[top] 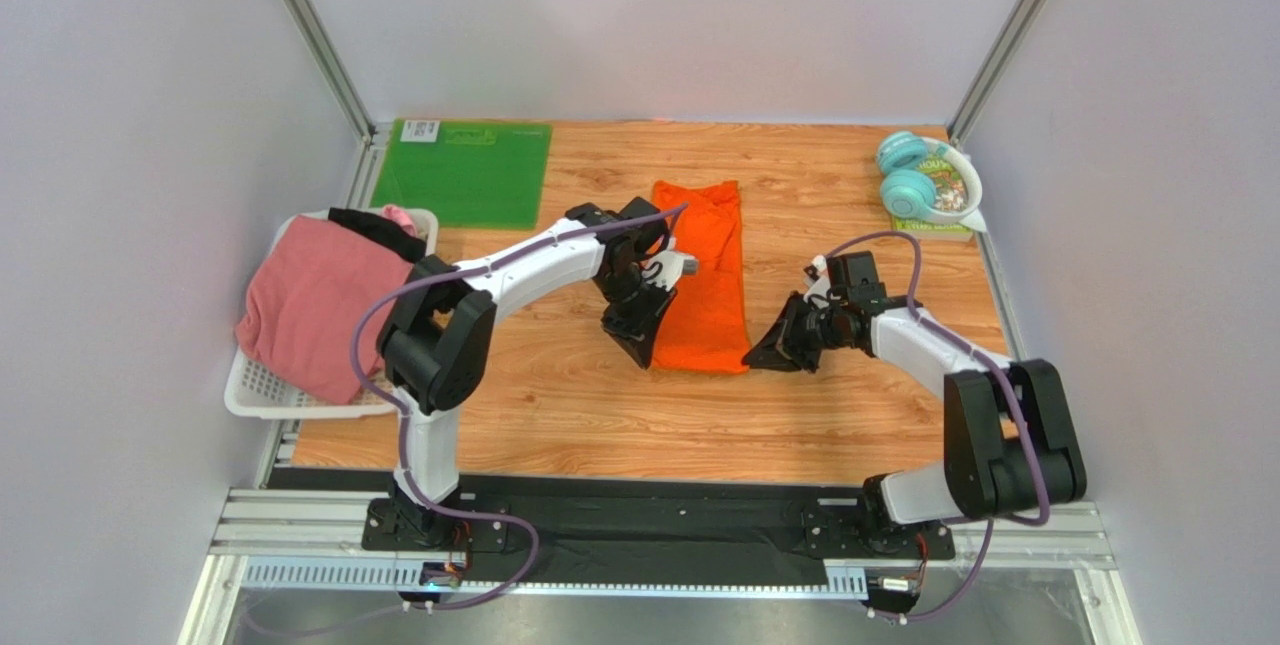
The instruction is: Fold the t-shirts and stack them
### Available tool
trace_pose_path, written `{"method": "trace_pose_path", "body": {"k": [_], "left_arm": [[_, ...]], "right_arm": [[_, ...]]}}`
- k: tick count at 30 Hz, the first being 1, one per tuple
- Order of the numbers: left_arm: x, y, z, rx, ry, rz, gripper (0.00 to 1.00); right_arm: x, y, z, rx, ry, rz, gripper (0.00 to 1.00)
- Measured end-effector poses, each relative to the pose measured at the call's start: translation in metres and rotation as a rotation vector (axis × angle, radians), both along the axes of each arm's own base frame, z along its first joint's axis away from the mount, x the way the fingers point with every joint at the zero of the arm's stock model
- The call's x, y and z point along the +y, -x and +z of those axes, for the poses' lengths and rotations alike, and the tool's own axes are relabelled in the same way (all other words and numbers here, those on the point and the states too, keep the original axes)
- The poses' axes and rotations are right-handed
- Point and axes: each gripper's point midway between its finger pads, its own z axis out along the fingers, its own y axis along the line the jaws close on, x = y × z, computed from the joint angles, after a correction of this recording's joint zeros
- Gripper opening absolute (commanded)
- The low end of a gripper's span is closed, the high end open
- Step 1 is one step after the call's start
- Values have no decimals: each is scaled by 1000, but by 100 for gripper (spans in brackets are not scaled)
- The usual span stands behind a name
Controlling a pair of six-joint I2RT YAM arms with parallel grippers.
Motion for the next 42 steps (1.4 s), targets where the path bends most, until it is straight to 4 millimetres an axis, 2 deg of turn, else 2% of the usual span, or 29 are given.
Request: {"method": "trace_pose_path", "body": {"k": [6,12,15,19,24,32,37,42], "left_arm": [[18,36,19,8,44,-28,2],[20,70,36,-30,117,-91,4],[18,90,49,-50,165,-144,4],[14,101,60,-61,207,-184,3],[15,101,60,-63,210,-189,0],[13,88,62,-109,179,-192,0],[15,69,74,-154,178,-162,0],[26,34,83,-194,167,-75,0]], "right_arm": [[0,36,15,-18,-21,17,0],[0,75,38,-60,-53,16,0],[-1,85,52,-90,-72,4,0],[-2,94,60,-96,-84,-5,0],[-1,96,74,-92,-89,-9,0],[2,81,112,-171,-111,-6,0],[5,69,120,-175,-112,-5,0],[7,58,114,-150,-106,-5,0]]}}
